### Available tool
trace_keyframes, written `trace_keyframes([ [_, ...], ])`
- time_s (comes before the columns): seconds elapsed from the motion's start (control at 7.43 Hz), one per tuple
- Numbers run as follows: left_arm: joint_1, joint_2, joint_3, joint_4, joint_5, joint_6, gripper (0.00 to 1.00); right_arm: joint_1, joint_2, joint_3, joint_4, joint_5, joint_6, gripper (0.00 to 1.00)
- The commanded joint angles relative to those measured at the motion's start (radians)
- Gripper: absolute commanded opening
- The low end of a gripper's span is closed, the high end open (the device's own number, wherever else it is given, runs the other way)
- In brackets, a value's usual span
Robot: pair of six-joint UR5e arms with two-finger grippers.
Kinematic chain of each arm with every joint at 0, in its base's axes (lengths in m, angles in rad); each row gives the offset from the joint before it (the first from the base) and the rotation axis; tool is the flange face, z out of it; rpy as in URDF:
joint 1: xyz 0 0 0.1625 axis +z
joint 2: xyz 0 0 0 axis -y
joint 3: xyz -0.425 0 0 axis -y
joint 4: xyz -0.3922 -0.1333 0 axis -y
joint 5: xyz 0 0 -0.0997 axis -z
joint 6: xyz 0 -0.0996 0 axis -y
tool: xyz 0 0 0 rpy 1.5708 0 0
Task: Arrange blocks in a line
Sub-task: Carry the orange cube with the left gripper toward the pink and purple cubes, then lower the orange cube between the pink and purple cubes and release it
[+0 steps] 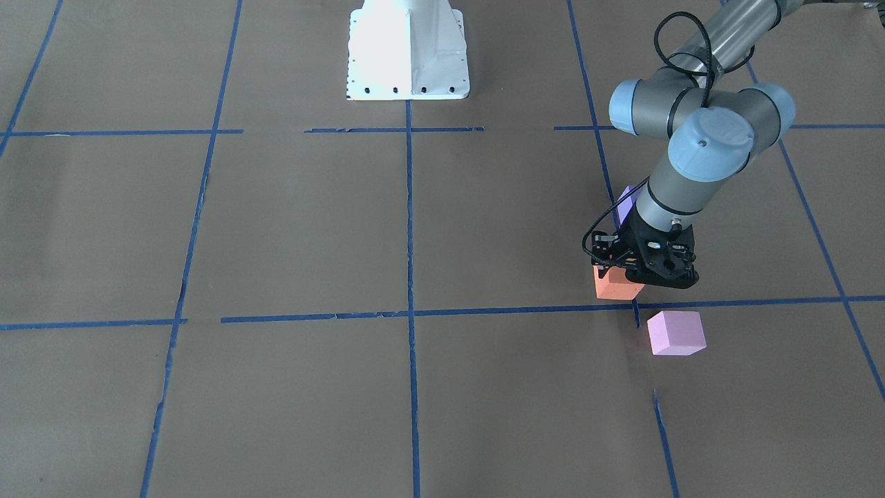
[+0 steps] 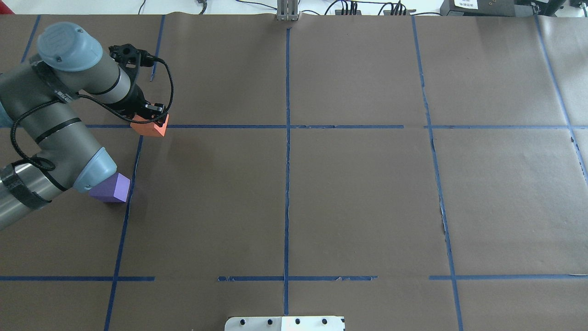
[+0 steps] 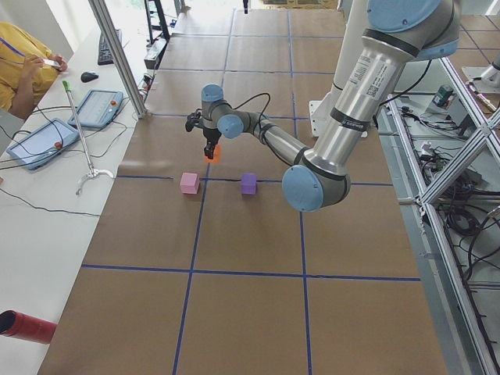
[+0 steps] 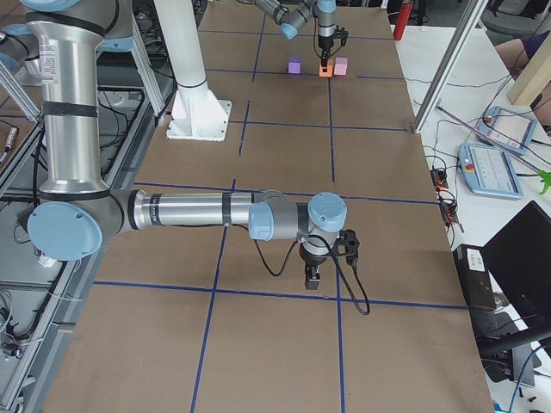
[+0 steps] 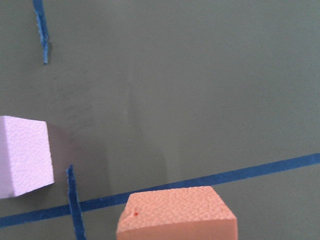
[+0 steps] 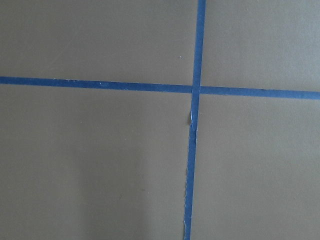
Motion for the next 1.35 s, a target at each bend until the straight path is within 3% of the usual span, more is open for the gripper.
trace_keyframes([
  [0.0,-0.039,0.083,-0.015,-0.002,-0.033,0.05,0.25,0.0,0.0,0.0,0.0,0.0,0.0,1.0],
  [0.54,-0.045,0.106,0.028,-0.002,-0.152,0.069,0.25,0.0,0.0,0.0,0.0,0.0,0.0,1.0],
  [1.21,-0.045,0.097,0.063,-0.004,-0.157,0.069,0.27,0.0,0.0,0.0,0.0,0.0,0.0,1.0],
])
